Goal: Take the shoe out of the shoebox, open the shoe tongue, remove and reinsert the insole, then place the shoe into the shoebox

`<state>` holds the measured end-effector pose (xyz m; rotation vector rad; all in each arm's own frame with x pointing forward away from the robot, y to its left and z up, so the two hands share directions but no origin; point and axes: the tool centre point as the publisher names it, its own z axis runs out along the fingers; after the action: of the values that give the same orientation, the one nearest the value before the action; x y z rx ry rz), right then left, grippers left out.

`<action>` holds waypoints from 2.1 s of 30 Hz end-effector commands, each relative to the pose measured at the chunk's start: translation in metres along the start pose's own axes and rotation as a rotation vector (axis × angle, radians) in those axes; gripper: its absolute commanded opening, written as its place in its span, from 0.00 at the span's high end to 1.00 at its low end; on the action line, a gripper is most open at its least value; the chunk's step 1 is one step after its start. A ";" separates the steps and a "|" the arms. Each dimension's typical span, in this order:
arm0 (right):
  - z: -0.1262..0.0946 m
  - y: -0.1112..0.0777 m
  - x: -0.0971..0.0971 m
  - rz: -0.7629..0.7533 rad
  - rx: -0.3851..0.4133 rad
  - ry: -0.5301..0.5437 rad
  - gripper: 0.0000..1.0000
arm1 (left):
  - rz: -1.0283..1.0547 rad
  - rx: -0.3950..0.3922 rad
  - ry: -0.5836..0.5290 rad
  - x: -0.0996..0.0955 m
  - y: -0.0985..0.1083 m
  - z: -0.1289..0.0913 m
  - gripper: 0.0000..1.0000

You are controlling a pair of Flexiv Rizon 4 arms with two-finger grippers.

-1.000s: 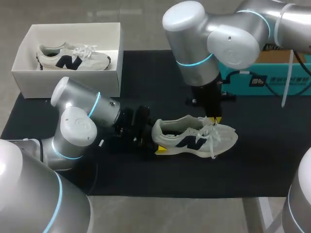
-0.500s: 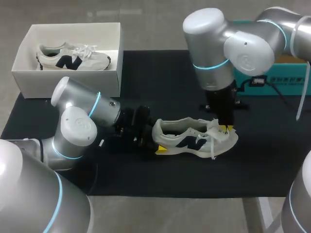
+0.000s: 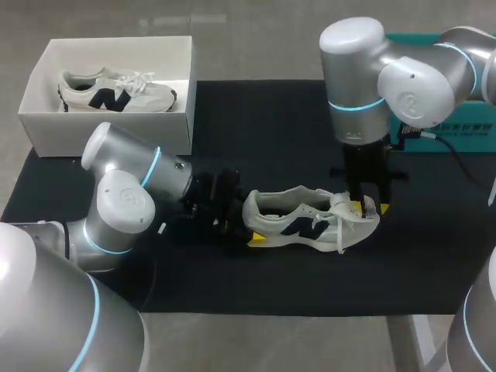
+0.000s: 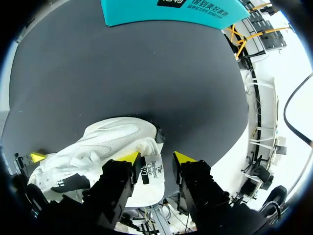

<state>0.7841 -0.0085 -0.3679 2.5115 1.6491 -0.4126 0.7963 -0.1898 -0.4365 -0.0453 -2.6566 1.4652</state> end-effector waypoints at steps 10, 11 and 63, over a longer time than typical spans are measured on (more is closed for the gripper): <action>-0.061 -0.034 -0.003 -0.034 -0.078 0.169 0.00 | 0.000 0.001 0.002 -0.001 0.002 0.001 1.00; -0.071 -0.036 0.000 -0.060 -0.094 0.176 0.00 | 0.000 0.001 0.002 -0.001 0.002 0.001 1.00; -0.187 -0.129 0.054 -1.316 -0.086 0.056 0.00 | 0.000 0.001 0.002 -0.001 0.002 0.001 1.00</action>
<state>0.7166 0.1326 -0.1972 1.0815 3.0042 -0.3379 0.7964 -0.1897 -0.4366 -0.0453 -2.6565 1.4653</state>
